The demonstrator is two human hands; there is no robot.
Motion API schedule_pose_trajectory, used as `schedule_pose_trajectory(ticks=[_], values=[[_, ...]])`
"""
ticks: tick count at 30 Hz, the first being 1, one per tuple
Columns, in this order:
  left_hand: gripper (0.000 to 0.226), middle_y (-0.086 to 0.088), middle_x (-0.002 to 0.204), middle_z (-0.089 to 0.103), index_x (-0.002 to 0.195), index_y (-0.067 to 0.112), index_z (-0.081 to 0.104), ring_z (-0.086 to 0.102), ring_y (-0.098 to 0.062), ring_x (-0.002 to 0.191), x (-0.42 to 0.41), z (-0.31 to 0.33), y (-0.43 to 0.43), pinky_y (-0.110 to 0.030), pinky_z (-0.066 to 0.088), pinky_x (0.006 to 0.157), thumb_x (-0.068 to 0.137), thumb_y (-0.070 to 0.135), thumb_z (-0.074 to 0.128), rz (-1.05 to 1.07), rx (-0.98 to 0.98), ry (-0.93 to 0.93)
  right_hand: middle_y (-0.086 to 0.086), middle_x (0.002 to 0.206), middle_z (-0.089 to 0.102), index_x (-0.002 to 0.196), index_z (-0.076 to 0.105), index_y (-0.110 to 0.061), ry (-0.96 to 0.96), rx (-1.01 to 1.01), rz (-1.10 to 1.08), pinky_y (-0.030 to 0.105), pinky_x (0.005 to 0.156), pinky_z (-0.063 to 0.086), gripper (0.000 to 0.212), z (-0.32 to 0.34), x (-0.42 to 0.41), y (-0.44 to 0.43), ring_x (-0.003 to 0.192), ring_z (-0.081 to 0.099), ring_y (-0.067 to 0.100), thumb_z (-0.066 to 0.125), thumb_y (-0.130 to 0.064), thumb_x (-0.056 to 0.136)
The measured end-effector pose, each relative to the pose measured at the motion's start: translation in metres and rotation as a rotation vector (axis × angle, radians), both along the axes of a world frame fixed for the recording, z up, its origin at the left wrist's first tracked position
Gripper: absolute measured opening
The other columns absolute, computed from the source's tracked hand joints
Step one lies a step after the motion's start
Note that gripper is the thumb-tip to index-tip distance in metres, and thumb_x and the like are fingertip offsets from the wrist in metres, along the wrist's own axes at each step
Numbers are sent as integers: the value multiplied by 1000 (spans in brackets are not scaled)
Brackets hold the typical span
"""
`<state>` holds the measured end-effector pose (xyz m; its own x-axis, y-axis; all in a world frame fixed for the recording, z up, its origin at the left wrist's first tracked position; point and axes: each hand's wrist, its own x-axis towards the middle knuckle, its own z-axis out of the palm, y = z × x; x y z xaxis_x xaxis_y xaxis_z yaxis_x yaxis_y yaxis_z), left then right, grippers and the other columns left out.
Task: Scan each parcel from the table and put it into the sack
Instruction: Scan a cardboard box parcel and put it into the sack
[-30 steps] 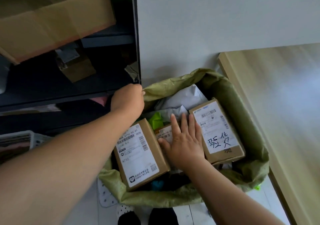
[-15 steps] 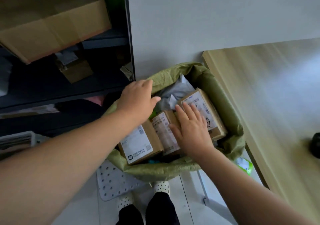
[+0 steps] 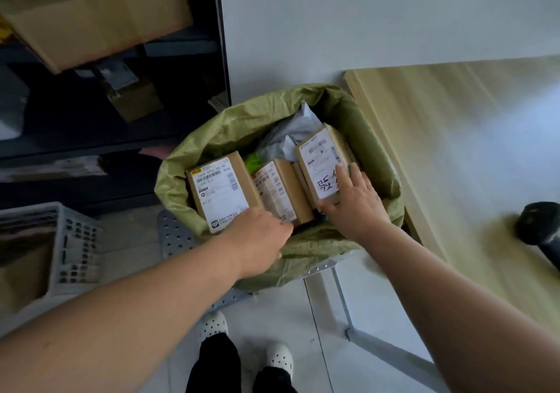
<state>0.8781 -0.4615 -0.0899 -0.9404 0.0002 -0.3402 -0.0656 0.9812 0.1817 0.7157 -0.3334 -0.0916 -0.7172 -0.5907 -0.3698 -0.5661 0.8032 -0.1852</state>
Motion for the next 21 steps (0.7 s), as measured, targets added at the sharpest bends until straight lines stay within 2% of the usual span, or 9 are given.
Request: schedule_pose_trajectory(ticks=[1,2,5,8,11,16,21], values=[[18,-5,101,64,108,18,60,54,-25,95,0,-5,2,-39,46,88,92,23,53,16,-28,24,5,167,-5,158,-2,-23,12,-28,21,41,121,8,85,-2,0,0,153,-3,27,49,-51,96],[10,-3,91,63,94,20,60,53,-24,89,2,-9,3,-38,46,85,92,18,50,44,-34,19,4,167,-4,158,-3,-20,12,-46,39,40,121,8,85,-2,1,1,153,-2,26,49,-49,97],[22,0,78,52,73,23,50,50,-23,87,13,-20,5,-32,42,73,93,17,46,193,45,18,3,167,-3,158,-6,-18,-14,-39,81,37,121,9,84,-8,6,12,153,0,24,46,-47,99],[25,-1,84,57,83,20,60,53,-22,91,24,-18,9,-35,46,74,97,27,42,313,155,30,3,167,-3,157,-8,-18,-42,10,120,39,120,15,82,-12,7,21,153,5,25,41,-50,100],[26,-3,86,65,98,21,65,59,-23,81,29,-3,18,-36,48,72,99,29,41,360,192,70,4,167,-3,157,-9,-18,-62,45,135,42,119,18,82,-16,6,24,152,8,24,38,-54,100],[24,-1,91,69,101,23,67,61,-24,79,32,23,30,-36,50,70,99,29,44,355,163,219,4,167,-2,157,-8,-17,-126,83,129,44,118,22,81,-19,3,33,151,15,26,34,-55,100],[28,1,95,68,104,24,65,60,-20,85,47,33,37,-35,50,75,99,35,39,289,113,37,4,167,9,158,0,-16,-210,96,86,49,114,29,77,-3,2,30,147,26,32,35,-54,100]])
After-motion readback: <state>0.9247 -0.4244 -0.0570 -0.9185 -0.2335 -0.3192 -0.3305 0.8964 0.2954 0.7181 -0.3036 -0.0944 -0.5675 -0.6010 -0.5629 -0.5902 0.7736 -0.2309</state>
